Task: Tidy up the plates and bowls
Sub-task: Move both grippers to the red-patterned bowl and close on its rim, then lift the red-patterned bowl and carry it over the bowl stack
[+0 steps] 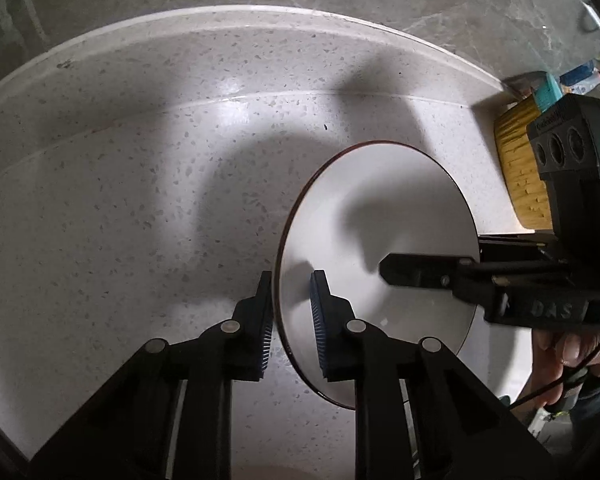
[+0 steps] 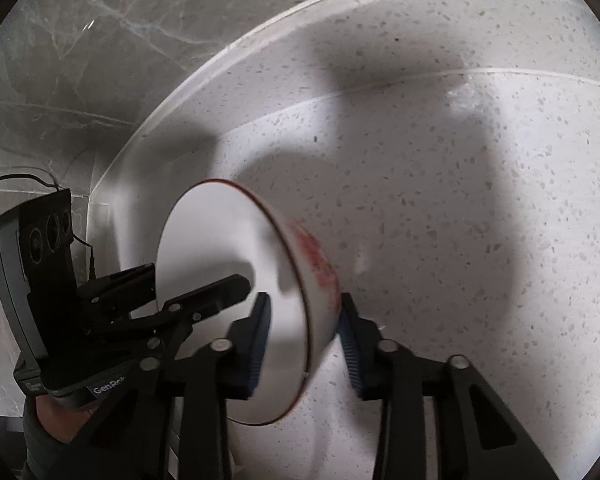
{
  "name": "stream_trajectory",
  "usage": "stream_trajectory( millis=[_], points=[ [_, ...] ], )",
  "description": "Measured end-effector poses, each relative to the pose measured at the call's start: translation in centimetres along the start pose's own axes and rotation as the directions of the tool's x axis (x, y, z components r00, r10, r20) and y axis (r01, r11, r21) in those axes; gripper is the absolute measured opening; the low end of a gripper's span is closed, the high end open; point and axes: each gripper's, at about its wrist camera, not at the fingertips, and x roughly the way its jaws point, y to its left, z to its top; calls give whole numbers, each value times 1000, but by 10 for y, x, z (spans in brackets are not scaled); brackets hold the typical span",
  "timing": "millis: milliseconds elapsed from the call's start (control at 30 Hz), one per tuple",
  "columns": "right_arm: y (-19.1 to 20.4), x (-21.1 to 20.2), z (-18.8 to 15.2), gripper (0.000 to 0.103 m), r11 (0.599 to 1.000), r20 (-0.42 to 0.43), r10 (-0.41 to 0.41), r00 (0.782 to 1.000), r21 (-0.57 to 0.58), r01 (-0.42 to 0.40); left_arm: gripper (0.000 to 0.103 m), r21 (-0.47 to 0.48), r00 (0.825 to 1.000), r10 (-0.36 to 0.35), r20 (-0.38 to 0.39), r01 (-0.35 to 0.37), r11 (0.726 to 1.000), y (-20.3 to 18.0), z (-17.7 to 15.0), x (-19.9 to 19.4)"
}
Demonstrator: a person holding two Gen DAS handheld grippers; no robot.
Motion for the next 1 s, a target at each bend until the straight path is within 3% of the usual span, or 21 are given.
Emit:
stream_trajectory(
  millis=[33, 300, 567, 767, 1000],
  points=[
    [-1, 0, 0, 20, 1000, 0, -7, 1000, 0, 7, 16, 6, 1000, 1, 1, -1, 1000, -1, 0, 0],
    [1, -3, -3, 17, 1000, 11, -16, 1000, -6, 16, 14, 3, 1000, 12, 7, -13, 1000, -4, -8, -14],
    [33, -18, -10, 17, 998, 13, -20, 1000, -61, 20, 14, -44, 999, 2, 38, -1, 999, -5, -34, -56],
    [74, -31, -32, 17, 989, -2, -28, 1000, -142, 27, 14, -78, 997, 20, 70, -14, 997, -9, -76, -99],
    [126, -25, -79, 18, 968, -62, -20, 998, -251, 4, 14, -135, 990, 73, 123, -57, 989, -8, -156, -147]
  ],
)
